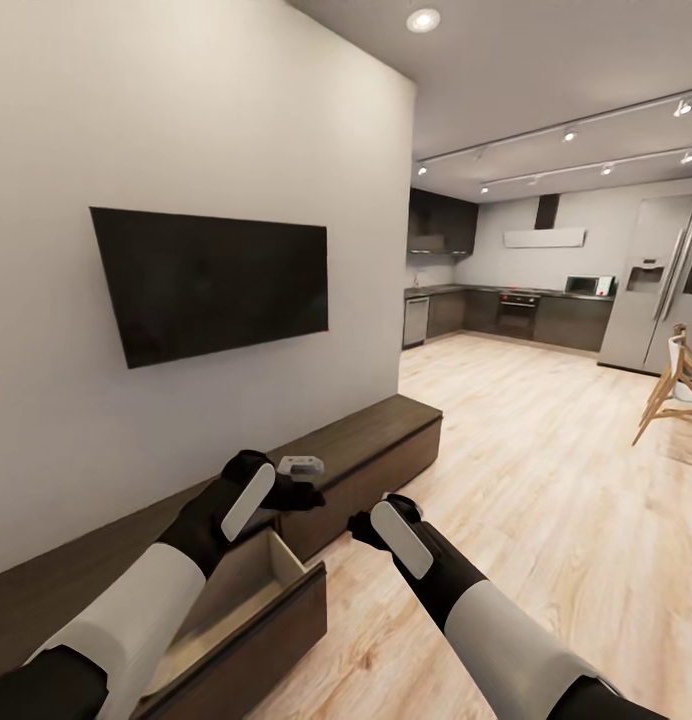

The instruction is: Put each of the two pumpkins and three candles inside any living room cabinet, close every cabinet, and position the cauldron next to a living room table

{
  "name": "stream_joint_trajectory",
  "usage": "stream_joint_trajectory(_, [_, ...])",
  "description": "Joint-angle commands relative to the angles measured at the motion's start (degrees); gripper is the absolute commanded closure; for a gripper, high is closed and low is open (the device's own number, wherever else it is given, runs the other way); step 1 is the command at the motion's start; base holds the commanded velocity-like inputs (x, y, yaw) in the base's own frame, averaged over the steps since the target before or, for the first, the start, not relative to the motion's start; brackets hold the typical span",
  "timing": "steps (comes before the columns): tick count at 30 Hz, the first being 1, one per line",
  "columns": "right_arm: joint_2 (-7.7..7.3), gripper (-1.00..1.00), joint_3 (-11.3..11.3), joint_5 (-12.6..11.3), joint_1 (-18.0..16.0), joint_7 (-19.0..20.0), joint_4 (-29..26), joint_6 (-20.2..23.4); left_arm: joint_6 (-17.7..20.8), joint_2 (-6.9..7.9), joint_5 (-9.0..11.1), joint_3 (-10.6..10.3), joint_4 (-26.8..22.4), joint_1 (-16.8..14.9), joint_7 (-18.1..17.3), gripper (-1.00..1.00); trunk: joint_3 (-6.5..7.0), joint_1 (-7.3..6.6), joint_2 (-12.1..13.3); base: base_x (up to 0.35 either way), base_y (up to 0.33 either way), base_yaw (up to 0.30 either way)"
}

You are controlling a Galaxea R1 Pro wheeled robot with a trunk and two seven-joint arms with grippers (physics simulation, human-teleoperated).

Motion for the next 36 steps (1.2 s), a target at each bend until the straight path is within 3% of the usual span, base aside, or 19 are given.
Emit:
stream_joint_trajectory(1, [0.00,-1.00,0.1,-0.3,-0.1,-0.4,0.0,0.2,0.1,0.02,0.6,-0.1,-0.1,0.0,0.6,-1.00,0.13,-0.23,0.4,0.000,0.000,-0.070])
stream_joint_trajectory(36, [0.00,-1.00,-0.1,-0.3,0.0,-0.4,0.5,0.6,0.1,0.02,0.6,-0.2,0.1,0.0,0.7,-1.00,8.04,-7.91,14.4,0.000,0.000,-0.224])
